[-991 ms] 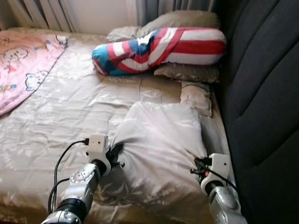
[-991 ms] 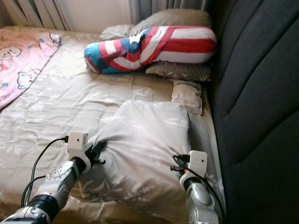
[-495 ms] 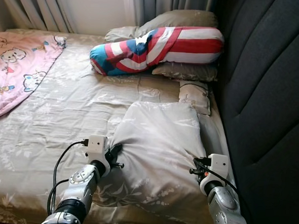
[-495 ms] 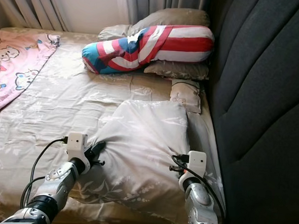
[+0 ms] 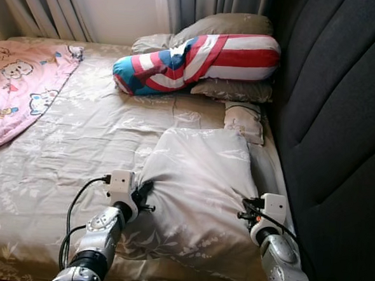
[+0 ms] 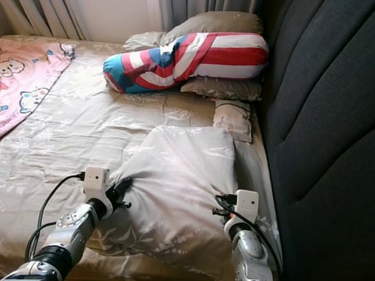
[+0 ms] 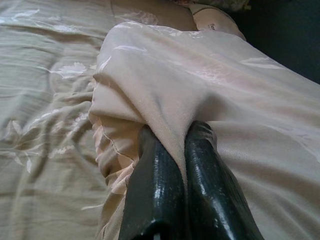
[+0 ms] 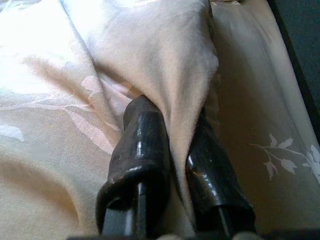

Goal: Clean up the room

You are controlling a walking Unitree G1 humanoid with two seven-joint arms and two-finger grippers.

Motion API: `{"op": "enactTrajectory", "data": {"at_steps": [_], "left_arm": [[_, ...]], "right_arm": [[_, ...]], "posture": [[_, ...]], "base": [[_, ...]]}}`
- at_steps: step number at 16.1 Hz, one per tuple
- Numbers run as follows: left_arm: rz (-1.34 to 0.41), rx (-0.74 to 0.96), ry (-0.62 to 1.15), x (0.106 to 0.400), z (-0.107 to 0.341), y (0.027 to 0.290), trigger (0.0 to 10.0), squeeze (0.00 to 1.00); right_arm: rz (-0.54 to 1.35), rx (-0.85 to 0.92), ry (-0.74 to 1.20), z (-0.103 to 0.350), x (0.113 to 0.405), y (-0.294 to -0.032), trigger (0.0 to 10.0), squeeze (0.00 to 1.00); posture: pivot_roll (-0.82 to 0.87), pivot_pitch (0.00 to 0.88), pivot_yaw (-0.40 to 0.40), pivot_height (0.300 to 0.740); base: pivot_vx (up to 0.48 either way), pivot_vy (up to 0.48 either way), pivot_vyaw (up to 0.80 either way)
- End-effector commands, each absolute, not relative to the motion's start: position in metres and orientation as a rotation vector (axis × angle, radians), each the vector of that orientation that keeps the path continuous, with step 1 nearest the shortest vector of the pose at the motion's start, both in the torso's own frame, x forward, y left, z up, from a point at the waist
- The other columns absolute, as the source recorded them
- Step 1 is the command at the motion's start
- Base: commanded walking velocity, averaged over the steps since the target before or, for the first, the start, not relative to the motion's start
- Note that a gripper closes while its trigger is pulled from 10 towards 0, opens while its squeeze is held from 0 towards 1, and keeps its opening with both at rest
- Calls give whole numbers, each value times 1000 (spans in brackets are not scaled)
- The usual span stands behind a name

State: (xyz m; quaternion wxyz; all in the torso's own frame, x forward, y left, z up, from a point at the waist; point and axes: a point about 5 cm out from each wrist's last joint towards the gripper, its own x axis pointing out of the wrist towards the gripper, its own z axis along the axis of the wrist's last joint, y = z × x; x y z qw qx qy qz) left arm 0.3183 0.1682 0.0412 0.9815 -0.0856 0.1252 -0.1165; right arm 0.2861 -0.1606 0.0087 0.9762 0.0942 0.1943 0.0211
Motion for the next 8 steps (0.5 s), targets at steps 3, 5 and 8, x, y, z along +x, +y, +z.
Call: {"op": "enactTrajectory", "data": {"at_steps": [3, 5, 8], "left_arm": [[-175, -143, 151, 326, 61, 186, 10000, 0], [-175, -145, 149, 326, 61, 186, 10000, 0], [-169, -139, 143, 326, 62, 187, 10000, 0]], "right_arm": [[-32, 178, 333, 16, 288, -178, 10000, 0], [-30, 178, 336, 16, 288, -178, 10000, 0], [-28, 180, 339, 16, 288, -176, 10000, 0]], "posture": [[-76, 26, -18, 740], [-75, 25, -19, 740], [-74, 25, -19, 740]], "base": [[0, 0, -800], [0, 0, -800], [0, 0, -800]]}}
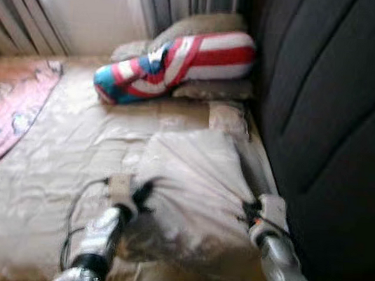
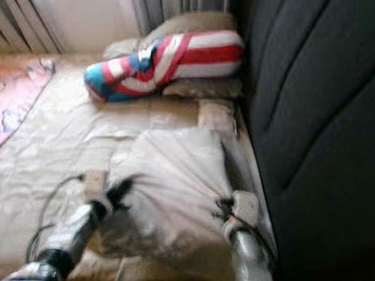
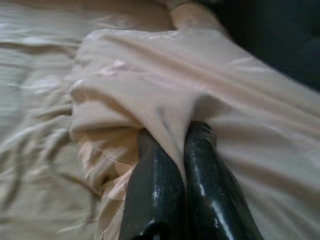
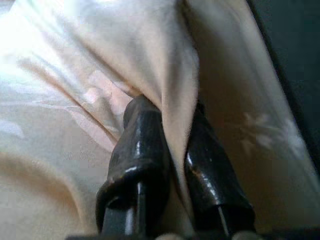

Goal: Clean up the room

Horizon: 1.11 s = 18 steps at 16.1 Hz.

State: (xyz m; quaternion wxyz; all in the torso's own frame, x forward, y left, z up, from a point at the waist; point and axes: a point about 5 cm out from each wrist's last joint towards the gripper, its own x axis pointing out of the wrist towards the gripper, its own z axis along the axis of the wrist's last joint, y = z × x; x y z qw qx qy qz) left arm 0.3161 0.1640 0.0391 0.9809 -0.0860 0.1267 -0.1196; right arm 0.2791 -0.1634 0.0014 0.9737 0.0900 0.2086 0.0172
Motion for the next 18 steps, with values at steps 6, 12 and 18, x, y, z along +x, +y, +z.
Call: {"op": "enactTrajectory", "data": {"at_steps": [6, 12, 18], "left_arm": [[-163, -153, 145, 325, 61, 187, 10000, 0], [-167, -143, 163, 324, 58, 186, 10000, 0], [-181, -170, 158, 326, 60, 177, 10000, 0]], "right_arm": [[-30, 176, 339, 15, 287, -176, 10000, 0], [-36, 163, 354, 14, 288, -178, 10000, 0], [32, 61, 379, 18, 297, -180, 10000, 0]], "posture": [[-74, 25, -20, 740], [-74, 27, -19, 740], [-74, 14, -18, 740]], "base": [[0, -217, -800], [0, 0, -400], [0, 0, 0]]}}
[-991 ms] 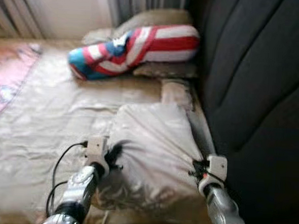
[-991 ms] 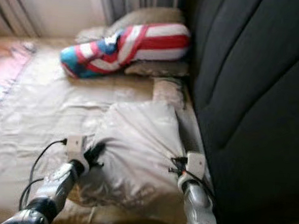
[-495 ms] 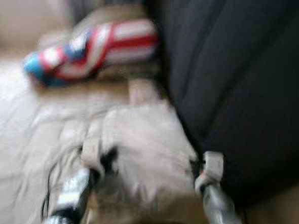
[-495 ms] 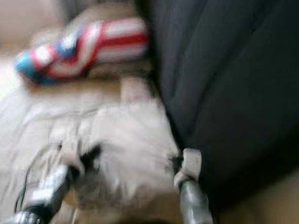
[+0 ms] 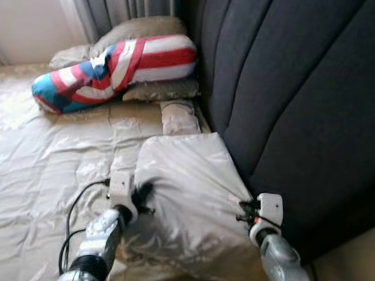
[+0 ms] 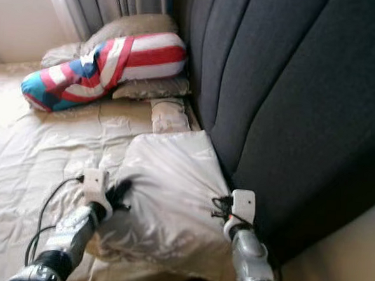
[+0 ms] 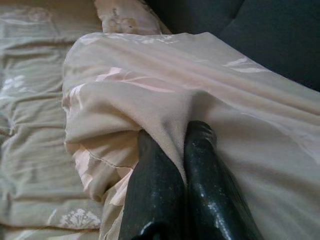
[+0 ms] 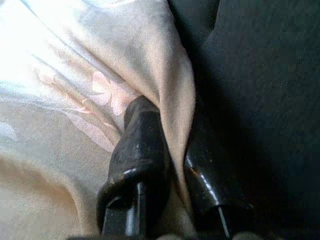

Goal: Clean up the room

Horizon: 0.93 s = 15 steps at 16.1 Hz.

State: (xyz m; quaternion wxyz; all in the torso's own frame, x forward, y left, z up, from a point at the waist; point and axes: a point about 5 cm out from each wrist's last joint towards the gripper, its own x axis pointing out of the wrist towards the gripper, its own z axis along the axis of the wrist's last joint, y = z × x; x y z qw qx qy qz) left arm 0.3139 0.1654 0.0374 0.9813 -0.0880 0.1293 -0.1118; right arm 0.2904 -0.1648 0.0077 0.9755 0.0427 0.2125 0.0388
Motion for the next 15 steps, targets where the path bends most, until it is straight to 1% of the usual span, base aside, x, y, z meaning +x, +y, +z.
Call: {"op": "enactTrajectory", "data": {"at_steps": [1, 2, 6, 9, 11, 15], "left_arm": [[-187, -182, 159, 326, 61, 176, 10000, 0], [-198, -205, 163, 327, 61, 172, 10000, 0], [-198, -214, 163, 326, 60, 169, 10000, 0], [-199, -218, 168, 324, 59, 169, 10000, 0], [-196, -218, 169, 324, 58, 169, 10000, 0], [-197, -218, 171, 324, 58, 169, 10000, 0]], "right_arm": [[48, 53, 378, 19, 299, -179, 10000, 0], [63, 27, 385, 21, 302, -180, 10000, 0], [69, 22, 379, 24, 307, -180, 10000, 0], [99, -5, 400, 20, 304, -176, 10000, 0], [153, -21, 388, 19, 303, -169, 10000, 0], [223, -13, 383, 20, 303, -162, 10000, 0]], "posture": [[-74, 14, -18, 740], [-70, 13, -20, 740], [-70, 20, -20, 740], [-70, 27, -17, 740], [-70, 29, -15, 740], [-68, 33, -13, 740]], "base": [[0, 0, 0], [0, 0, 0], [0, 0, 0], [268, 0, 0], [277, 0, 0], [286, 0, 0]]}}
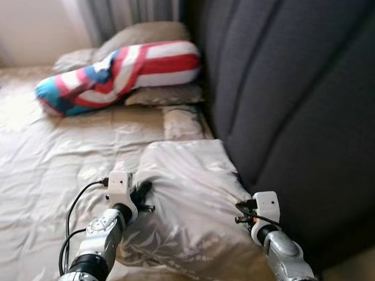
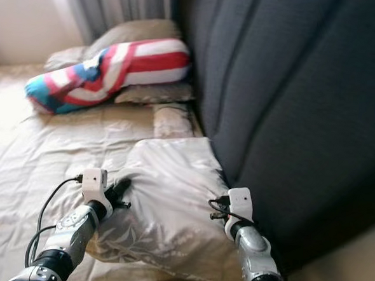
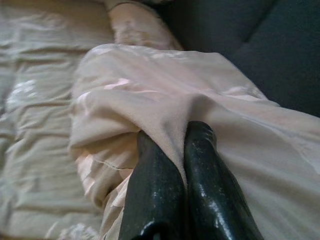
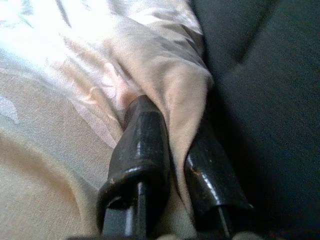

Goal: Clean up the room

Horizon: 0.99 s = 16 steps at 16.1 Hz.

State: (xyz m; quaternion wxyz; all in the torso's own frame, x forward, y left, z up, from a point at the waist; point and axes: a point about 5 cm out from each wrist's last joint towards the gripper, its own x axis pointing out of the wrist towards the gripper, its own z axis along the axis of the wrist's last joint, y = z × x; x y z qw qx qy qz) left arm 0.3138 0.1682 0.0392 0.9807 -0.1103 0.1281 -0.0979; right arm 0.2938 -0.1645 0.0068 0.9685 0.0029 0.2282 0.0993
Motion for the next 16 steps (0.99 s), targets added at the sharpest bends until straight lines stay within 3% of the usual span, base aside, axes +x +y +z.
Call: {"op": "enactTrajectory", "data": {"at_steps": [1, 6, 16], "left_arm": [[-199, -217, 172, 324, 58, 169, 10000, 0], [-210, -218, 175, 322, 57, 166, 10000, 0], [-276, -280, 218, 328, 57, 154, 10000, 0]], "right_arm": [[214, -28, 387, 20, 304, -165, 10000, 0], [164, -110, 411, 21, 307, -179, 10000, 0], [33, -248, 401, 45, 334, -197, 10000, 0]], "posture": [[-67, 34, -13, 740], [-66, 39, -9, 740], [-40, 70, 4, 740]], "base": [[292, 0, 0], [291, 0, 0], [0, 0, 0]]}}
